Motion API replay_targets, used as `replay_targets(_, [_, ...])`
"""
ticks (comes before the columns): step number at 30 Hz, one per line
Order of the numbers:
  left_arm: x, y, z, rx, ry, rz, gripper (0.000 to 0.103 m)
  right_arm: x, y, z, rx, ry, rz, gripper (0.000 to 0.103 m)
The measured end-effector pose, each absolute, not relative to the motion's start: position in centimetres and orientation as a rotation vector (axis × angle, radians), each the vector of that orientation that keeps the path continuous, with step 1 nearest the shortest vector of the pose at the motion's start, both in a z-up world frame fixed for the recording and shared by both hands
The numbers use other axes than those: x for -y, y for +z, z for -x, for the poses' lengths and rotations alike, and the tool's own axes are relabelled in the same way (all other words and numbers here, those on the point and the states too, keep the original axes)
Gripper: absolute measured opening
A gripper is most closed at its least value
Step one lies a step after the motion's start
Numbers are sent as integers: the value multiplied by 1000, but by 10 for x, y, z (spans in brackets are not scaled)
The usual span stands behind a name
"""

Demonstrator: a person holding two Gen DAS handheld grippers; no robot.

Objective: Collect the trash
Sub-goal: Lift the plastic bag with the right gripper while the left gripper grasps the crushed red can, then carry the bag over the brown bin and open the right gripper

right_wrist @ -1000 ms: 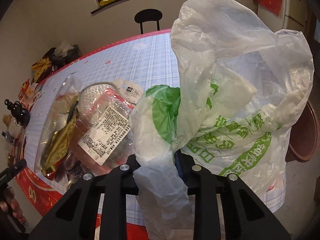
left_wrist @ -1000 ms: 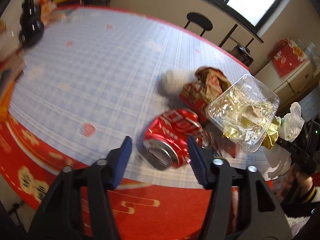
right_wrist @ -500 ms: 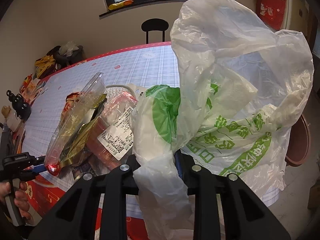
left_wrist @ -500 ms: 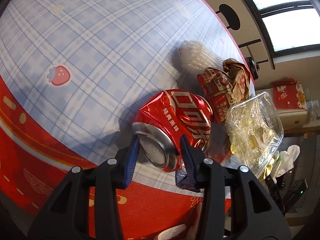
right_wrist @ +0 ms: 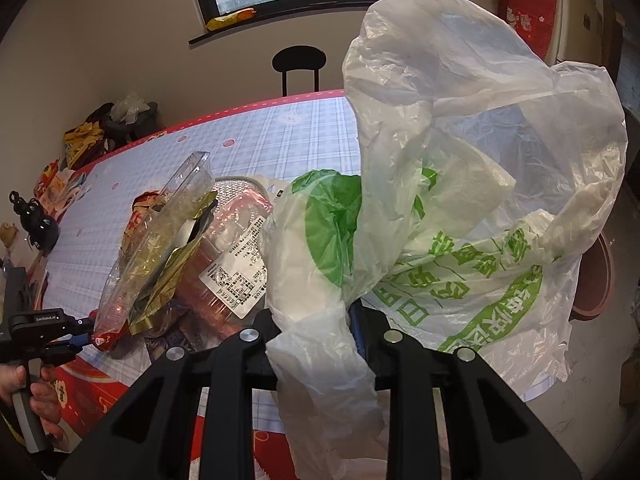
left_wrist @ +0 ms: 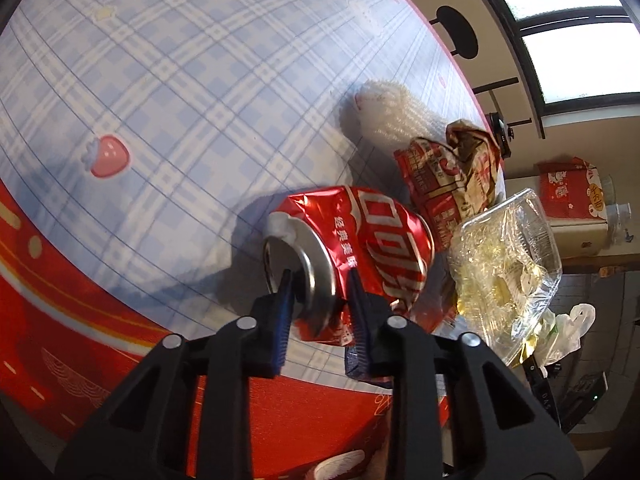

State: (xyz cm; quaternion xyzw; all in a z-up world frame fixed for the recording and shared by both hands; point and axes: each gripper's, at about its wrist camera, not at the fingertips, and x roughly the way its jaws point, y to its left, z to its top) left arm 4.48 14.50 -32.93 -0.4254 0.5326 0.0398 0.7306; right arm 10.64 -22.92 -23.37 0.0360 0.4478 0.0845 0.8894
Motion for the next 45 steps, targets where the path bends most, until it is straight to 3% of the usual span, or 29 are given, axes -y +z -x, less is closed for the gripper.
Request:
replay_targets(24, [-213, -221, -17, -789, 156, 763, 27, 224, -190, -85, -827, 177, -37, 25])
replay_targets(38, [-172, -191, -23, -714, 173, 729, 27, 277, -178, -92, -794, 216, -42, 25])
replay_targets(45, [-119, -169, -20, -679, 204, 721, 27, 350, -180, -114, -798, 221, -83, 25])
